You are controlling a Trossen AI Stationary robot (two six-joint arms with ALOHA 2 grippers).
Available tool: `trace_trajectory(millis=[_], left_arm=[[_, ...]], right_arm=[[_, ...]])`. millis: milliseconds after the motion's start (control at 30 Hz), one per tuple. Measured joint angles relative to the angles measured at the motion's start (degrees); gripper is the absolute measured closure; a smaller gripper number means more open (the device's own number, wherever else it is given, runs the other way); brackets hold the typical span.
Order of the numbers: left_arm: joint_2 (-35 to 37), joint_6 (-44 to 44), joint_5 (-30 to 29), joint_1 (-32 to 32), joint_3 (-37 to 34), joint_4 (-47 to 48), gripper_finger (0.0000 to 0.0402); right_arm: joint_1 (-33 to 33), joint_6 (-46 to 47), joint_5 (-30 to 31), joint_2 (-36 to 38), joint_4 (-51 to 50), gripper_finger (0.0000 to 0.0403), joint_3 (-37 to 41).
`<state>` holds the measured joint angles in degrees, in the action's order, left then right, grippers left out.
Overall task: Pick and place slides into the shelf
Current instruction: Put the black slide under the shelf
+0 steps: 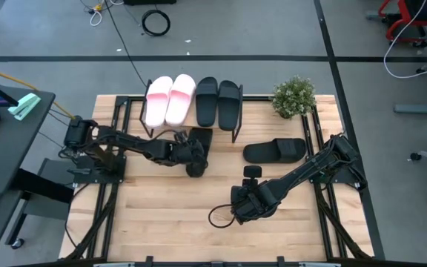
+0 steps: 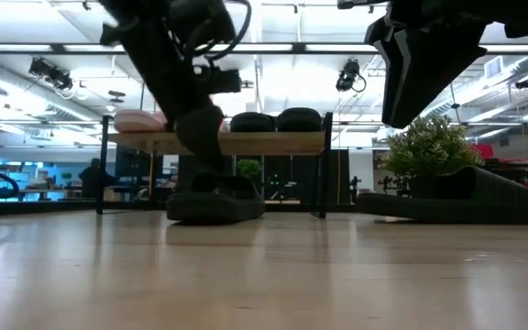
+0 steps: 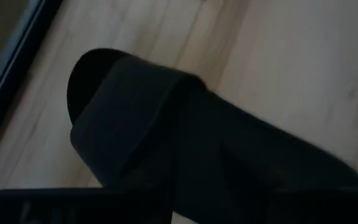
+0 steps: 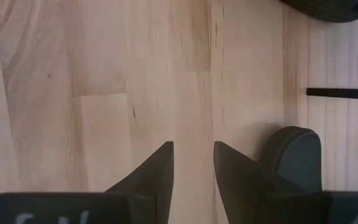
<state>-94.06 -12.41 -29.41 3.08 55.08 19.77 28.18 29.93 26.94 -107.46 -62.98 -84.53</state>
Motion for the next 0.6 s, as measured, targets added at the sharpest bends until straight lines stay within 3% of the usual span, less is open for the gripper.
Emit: trace_trajectory(millis=[167, 267, 333, 500, 600], left_arm=[[0.5, -8.9, 2.6, 2.5, 3.9, 14.2, 0.0328], [0.5, -15.8, 6.7, 4.5, 3.7, 21.2, 0.0384], [0.5, -19.8, 6.7, 6.2, 2.4, 23.4, 0.0392], [0.4, -27.6, 5.4, 7.4, -2.8, 23.4, 0.0397], [0.3, -27.2, 4.6, 5.6, -6.2, 16.8, 0.0396]], right_arm=[[0.1, 0.4, 0.0, 0.0, 0.2, 0.0282, 0.0], [0.4, 0.5, 0.0, 0.0, 0.4, 0.0282, 0.0], [0.5, 0.5, 0.0, 0.0, 0.4, 0.0282, 0.0], [0.9, 1.4, 0.0, 0.0, 0.5, 0.0282, 0.0], [0.9, 1.4, 0.0, 0.0, 0.5, 0.0282, 0.0]])
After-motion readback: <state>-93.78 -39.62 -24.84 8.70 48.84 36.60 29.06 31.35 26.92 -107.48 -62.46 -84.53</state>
